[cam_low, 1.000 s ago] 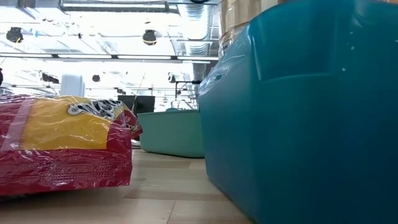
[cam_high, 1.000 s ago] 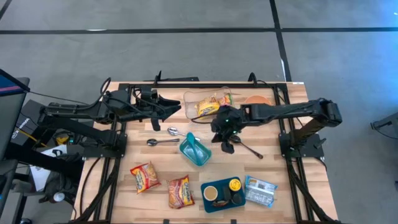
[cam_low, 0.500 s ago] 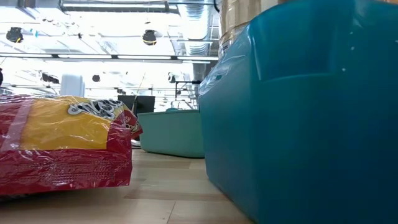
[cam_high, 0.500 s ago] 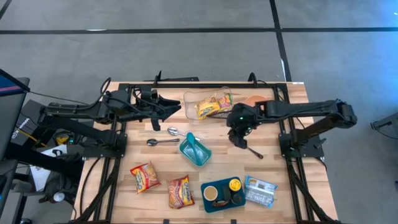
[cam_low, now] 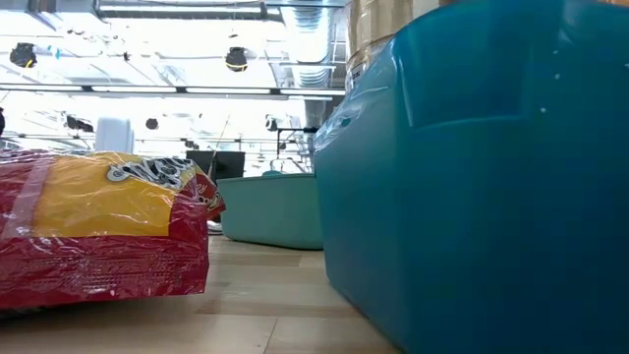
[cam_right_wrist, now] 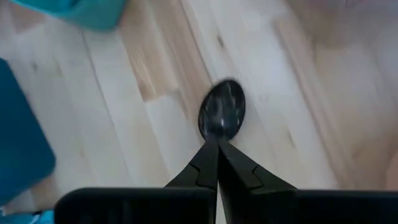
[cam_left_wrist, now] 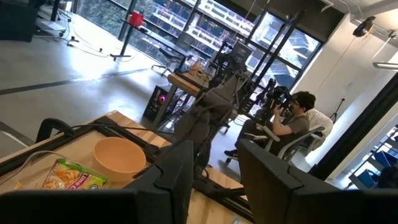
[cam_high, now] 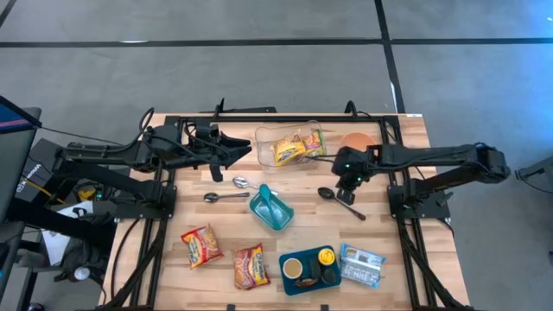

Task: Pick & Place Food Item
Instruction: Put the right black spoon into the green bin

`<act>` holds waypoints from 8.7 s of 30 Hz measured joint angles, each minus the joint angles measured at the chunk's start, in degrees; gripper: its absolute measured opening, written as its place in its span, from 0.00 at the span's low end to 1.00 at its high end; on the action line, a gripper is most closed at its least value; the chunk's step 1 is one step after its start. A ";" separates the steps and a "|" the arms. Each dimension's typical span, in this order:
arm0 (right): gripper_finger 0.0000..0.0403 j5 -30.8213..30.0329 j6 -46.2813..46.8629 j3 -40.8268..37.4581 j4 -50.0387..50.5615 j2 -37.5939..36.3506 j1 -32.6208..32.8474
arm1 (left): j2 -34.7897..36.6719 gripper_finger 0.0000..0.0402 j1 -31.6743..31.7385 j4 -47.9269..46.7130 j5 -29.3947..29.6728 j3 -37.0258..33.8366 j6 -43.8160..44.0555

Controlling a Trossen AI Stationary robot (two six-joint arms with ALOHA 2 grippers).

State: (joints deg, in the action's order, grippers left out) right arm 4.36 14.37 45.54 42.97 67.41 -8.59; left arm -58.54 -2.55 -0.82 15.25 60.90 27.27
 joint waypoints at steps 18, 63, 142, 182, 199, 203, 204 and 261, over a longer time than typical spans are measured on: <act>0.00 0.17 3.69 -7.15 -0.14 12.51 -0.12 | 0.00 0.31 0.00 0.00 0.07 0.00 0.01; 0.24 1.47 11.14 -7.10 -9.28 16.68 3.38 | 0.00 0.31 0.01 -0.01 0.02 0.00 0.02; 0.02 -3.24 10.38 -1.38 -9.98 4.14 8.91 | 0.00 0.31 0.00 0.00 0.26 0.00 0.00; 0.01 56.05 22.50 -0.27 -67.66 5.35 -4.89 | -2.32 0.31 0.00 6.64 0.26 0.00 -1.75; 0.01 63.82 42.70 -0.28 -89.06 12.27 -5.14 | -17.91 0.31 0.00 17.88 -11.49 0.00 -10.82; 0.01 63.93 42.68 -0.28 -89.33 12.14 -5.12 | -20.00 0.31 0.00 17.45 -12.58 -0.02 -10.78; 0.01 63.95 42.68 -0.28 -89.24 12.14 -5.13 | -20.38 0.31 0.00 17.90 -12.60 -0.01 -10.78; 0.01 63.56 44.19 -0.28 -88.38 12.07 -5.08 | -26.99 0.08 -3.06 32.24 -11.25 -0.02 -21.46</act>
State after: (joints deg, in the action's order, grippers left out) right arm 67.92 58.57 45.25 -45.41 79.48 -13.67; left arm -85.54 -5.61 31.42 3.99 60.88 5.80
